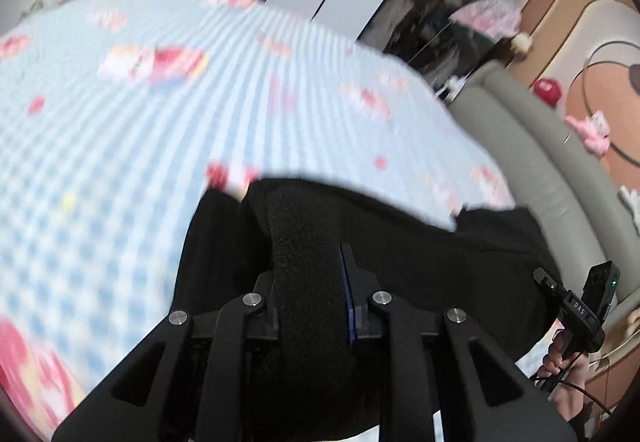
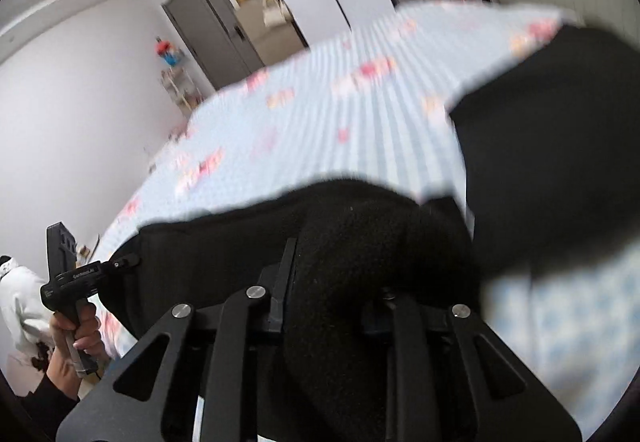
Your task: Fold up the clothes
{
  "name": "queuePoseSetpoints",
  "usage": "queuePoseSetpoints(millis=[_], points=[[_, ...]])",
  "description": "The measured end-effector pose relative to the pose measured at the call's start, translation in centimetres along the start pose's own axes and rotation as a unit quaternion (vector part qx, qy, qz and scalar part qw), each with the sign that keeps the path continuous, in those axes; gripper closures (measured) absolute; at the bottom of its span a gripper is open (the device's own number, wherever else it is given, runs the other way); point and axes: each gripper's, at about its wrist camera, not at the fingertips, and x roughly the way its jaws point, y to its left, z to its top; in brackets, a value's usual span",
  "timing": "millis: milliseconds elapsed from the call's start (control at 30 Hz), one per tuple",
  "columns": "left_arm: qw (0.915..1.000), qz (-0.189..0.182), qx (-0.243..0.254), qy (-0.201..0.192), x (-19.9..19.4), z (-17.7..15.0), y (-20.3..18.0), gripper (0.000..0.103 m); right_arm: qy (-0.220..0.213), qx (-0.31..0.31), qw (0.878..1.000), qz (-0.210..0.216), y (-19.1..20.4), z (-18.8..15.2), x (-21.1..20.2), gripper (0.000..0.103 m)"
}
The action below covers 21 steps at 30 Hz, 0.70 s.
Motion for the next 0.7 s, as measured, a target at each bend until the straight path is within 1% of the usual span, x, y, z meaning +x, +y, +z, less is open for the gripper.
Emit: queuePoseSetpoints(millis=[33,67,100,133,167,200,233,267,300,333,367,400,433,467,500,567,600,633,667,700], points=[[1.0,0.003,0.005,-0.002,0.1,0.8,-0.3,0.082,-0.007,0.001,1.0,-0.002,0.0,0.7,0.0,0.083],[0.9995,0.026,0.016,0.003,0.8,0.8,-0.2,0.077,-0.008,0.003,1.0,-0.012,-0.3,1.2,0.5,0.083],[0.9983,0.051,0.021,0.019,2.3,0.5,0.2,0.076,-0.01,0.005,1.0,-0.022,-0.5,1.6,1.0,0.081],[0.9963,0.073,0.024,0.038,3.9,0.1,0.6,0.069,0.013,0.003,0.999,-0.047,-1.4,1.2,2.7,0.071],[0.994,0.082,0.012,0.071,5.9,-0.7,1.8,0.06,0.05,-0.001,0.995,-0.081,-2.5,0.2,5.1,0.065],[0.9904,0.091,0.001,0.104,8.0,-1.6,3.0,0.054,0.088,-0.006,0.989,-0.115,-3.7,-0.8,7.5,0.056],[0.9863,0.097,-0.011,0.133,9.8,-2.4,4.1,0.044,0.113,0.004,0.986,-0.121,-4.8,-1.7,8.9,0.051],[0.9865,0.084,-0.023,0.139,9.9,-2.8,5.0,0.043,0.13,0.025,0.985,-0.109,-5.8,-2.5,9.6,0.05],[0.9884,0.074,-0.029,0.13,8.6,-2.6,5.0,0.043,0.146,0.045,0.984,-0.097,-6.9,-3.2,10.3,0.047],[0.9903,0.066,-0.034,0.118,7.2,-2.3,4.9,0.043,0.14,0.063,0.984,-0.088,-7.4,-3.4,9.7,0.045],[0.9935,0.069,-0.022,0.088,5.2,-1.9,4.2,0.047,0.125,0.068,0.986,-0.086,-7.5,-3.0,8.4,0.045],[0.9961,0.072,0.0,0.052,3.2,-1.6,3.3,0.047,0.105,0.062,0.988,-0.092,-7.2,-2.6,7.0,0.045],[0.9969,0.074,0.022,0.017,1.2,-1.3,2.3,0.046,0.083,0.05,0.99,-0.098,-6.6,-2.0,5.4,0.044],[0.9967,0.067,0.045,-0.008,-0.3,-1.3,1.0,0.045,0.062,0.038,0.992,-0.1,-5.7,-1.4,3.9,0.044],[0.9962,0.052,0.065,-0.025,-1.3,-1.3,-0.5,0.044,0.04,0.025,0.994,-0.103,-4.9,-0.9,2.4,0.043],[0.9935,0.03,0.101,-0.044,-1.0,-1.2,-3.4,0.037,0.013,-0.003,0.996,-0.088,-2.5,0.0,0.8,0.042],[0.9912,0.014,0.119,-0.057,-0.5,-1.7,-4.8,0.035,0.007,-0.016,0.997,-0.078,-1.4,0.2,0.5,0.039],[0.9883,-0.001,0.137,-0.069,0.1,-2.3,-6.2,0.03,0.009,-0.032,0.997,-0.064,-0.1,0.0,1.0,0.034],[0.9856,-0.007,0.152,-0.074,1.3,-3.2,-7.9,0.028,0.012,-0.052,0.997,-0.047,1.4,-0.5,1.7,0.033],[0.9859,-0.005,0.155,-0.064,2.5,-3.2,-9.3,0.028,0.016,-0.072,0.997,-0.03,2.8,-0.9,2.5,0.033]])
